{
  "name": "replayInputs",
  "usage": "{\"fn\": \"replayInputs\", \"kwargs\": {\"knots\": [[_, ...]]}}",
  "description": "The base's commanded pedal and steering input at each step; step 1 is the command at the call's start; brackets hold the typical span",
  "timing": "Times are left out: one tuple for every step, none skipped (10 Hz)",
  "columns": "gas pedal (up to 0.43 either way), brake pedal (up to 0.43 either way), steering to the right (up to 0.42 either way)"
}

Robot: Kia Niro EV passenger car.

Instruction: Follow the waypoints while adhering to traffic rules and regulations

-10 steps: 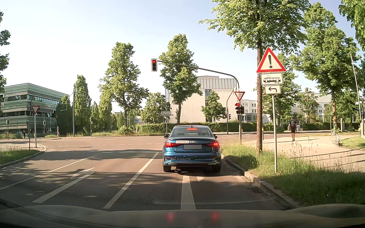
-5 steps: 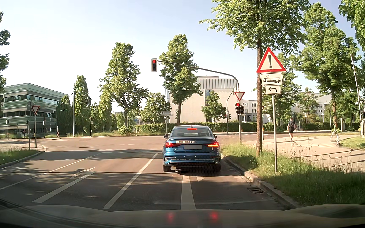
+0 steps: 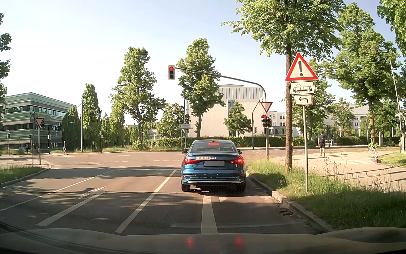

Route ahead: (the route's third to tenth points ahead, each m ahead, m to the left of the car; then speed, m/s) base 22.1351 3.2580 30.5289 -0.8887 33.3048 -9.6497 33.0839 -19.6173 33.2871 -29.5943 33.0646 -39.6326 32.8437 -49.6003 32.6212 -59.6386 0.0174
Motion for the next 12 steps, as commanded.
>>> {"fn": "replayInputs", "kwargs": {"knots": [[0.0,0.146,0.016],[0.0,0.146,0.016],[0.0,0.146,0.016],[0.0,0.146,0.016],[0.0,0.146,0.016],[0.0,0.146,0.016],[0.0,0.146,0.016],[0.0,0.146,0.016],[0.0,0.146,0.016],[0.0,0.146,0.017],[0.0,0.146,0.016],[0.0,0.146,0.016]]}}
